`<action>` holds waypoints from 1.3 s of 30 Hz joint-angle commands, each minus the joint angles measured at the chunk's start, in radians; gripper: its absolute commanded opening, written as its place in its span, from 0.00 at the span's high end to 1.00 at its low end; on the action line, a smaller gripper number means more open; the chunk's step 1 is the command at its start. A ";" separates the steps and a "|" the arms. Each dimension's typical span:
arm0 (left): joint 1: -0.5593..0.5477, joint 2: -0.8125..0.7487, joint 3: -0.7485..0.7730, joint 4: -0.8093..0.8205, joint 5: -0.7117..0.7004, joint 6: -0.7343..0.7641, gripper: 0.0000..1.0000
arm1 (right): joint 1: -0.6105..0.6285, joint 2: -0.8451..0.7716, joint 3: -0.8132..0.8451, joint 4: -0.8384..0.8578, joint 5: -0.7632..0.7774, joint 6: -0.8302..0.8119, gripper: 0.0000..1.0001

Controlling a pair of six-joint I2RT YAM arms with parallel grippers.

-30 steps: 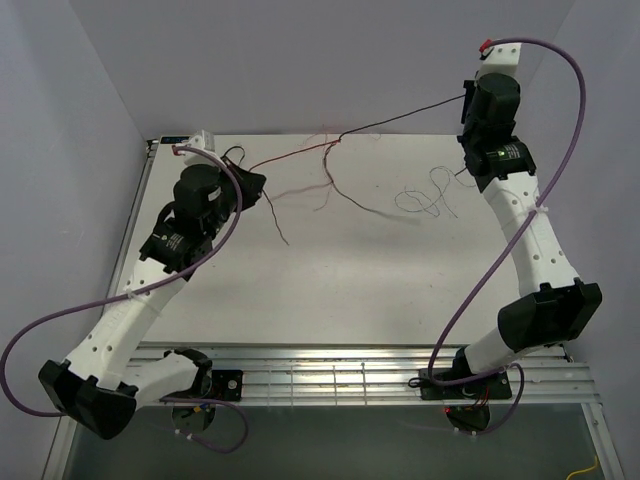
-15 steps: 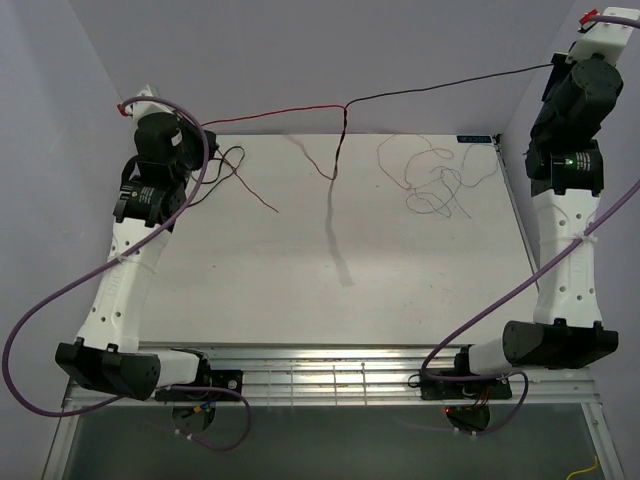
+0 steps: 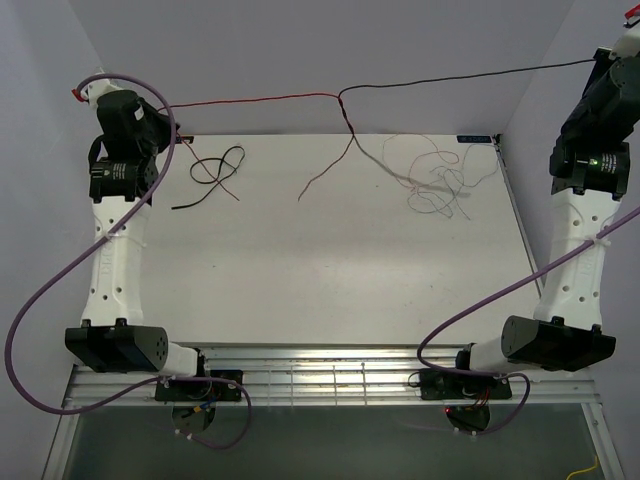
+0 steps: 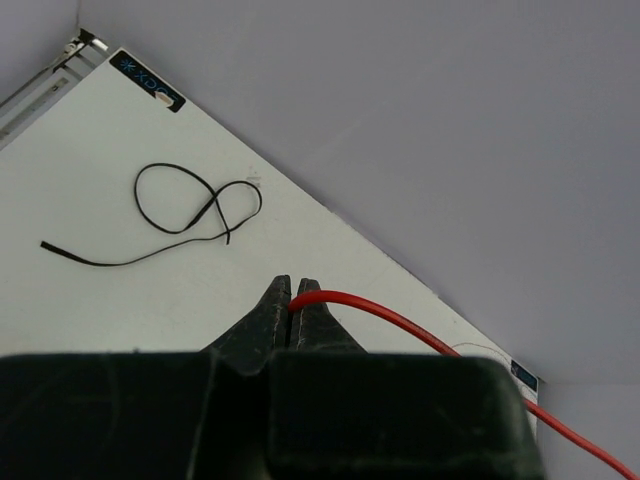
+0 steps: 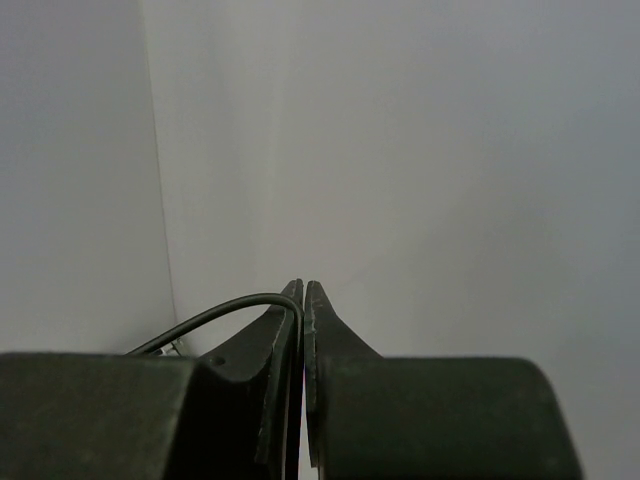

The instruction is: Untangle the cables

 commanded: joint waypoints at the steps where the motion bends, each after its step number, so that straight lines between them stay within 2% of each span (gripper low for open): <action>1: 0.053 -0.006 0.046 -0.041 -0.031 0.020 1.00 | -0.033 -0.011 0.025 0.048 0.032 -0.027 0.92; 10: 0.197 0.031 0.052 -0.104 0.035 0.014 1.00 | -0.087 -0.006 0.013 0.048 0.031 -0.039 0.92; 16: 0.216 0.028 0.027 -0.078 0.099 0.040 1.00 | -0.090 -0.019 -0.001 0.048 -0.023 -0.036 0.92; 20: 0.214 0.014 0.029 -0.038 0.222 0.078 1.00 | -0.090 -0.036 0.007 0.012 -0.195 -0.009 0.92; 26: 0.214 -0.034 0.043 -0.032 0.264 0.099 1.00 | -0.090 -0.082 0.021 -0.025 -0.447 0.053 0.92; 28: 0.214 -0.046 0.053 -0.041 0.264 0.099 1.00 | -0.090 -0.101 0.021 -0.027 -0.474 0.067 0.92; 32: 0.214 -0.054 0.125 -0.092 0.229 0.099 1.00 | -0.090 -0.126 0.002 -0.018 -0.475 0.068 0.92; 36: 0.216 -0.008 0.318 -0.173 0.189 0.118 1.00 | -0.090 -0.148 -0.019 -0.019 -0.491 0.070 0.92; 39: 0.214 0.023 0.385 -0.216 0.190 0.135 1.00 | -0.090 -0.174 -0.054 -0.021 -0.561 0.082 0.92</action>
